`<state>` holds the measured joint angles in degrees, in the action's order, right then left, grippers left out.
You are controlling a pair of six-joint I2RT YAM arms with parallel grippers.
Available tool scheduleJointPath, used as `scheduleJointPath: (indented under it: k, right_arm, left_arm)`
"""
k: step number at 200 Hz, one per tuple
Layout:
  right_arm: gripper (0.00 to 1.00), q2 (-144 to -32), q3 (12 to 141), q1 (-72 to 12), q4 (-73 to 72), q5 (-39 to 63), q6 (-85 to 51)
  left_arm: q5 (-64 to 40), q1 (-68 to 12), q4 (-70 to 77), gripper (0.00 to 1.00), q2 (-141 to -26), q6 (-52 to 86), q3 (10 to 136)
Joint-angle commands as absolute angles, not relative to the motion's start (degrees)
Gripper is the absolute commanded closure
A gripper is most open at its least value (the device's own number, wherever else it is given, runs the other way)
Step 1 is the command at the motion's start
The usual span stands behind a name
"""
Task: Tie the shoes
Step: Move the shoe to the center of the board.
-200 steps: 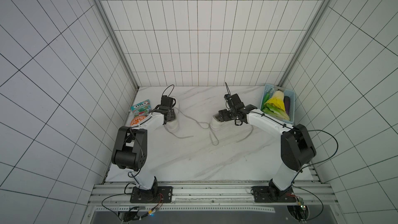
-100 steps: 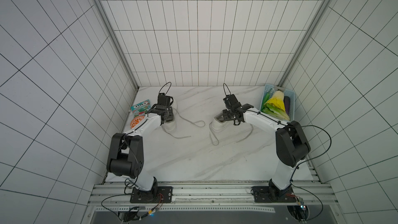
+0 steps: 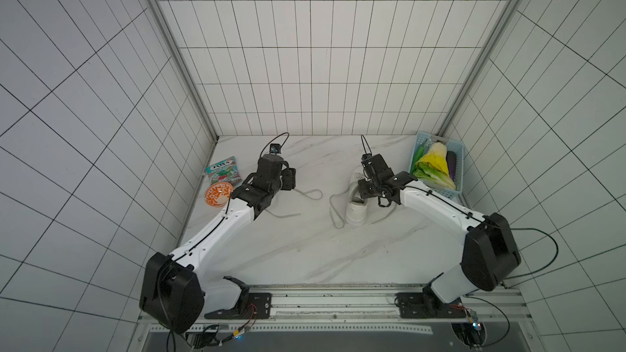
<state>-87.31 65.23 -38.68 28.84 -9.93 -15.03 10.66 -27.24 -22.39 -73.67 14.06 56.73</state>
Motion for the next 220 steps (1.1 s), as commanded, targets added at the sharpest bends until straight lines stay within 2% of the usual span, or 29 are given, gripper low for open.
scheduleJointPath:
  k: [1, 53, 114, 132, 164, 220]
  right_arm:
    - [1.00, -82.44, 61.05, -40.83, 27.68, -11.72, -16.88]
    - [0.99, -76.25, 51.70, -44.06, 24.32, -9.41, -21.10]
    - [0.50, -72.87, 50.42, -44.41, 25.97, -11.45, -19.67]
    - [0.41, -70.63, 51.36, -43.83, 27.60, -12.75, -18.58]
    - [0.33, -66.24, 52.21, -40.48, 30.76, -13.45, -17.33]
    - [0.29, -61.13, 49.38, -33.88, 31.75, -11.17, -17.32]
  left_arm:
    - [9.59, -32.02, -22.94, 0.28, -74.65, 18.49, 54.32]
    - [10.82, -41.29, -22.68, 0.28, -81.11, 22.96, 52.50]
    - [9.86, -45.56, -21.99, 0.28, -91.06, 25.53, 57.22]
    - [9.81, -46.68, -21.80, 0.28, -93.83, 25.97, 58.65]
    - [11.27, -48.55, -21.97, 0.32, -98.94, 26.18, 61.37]
    - [12.19, -49.52, -22.94, 0.44, -106.81, 25.25, 66.14]
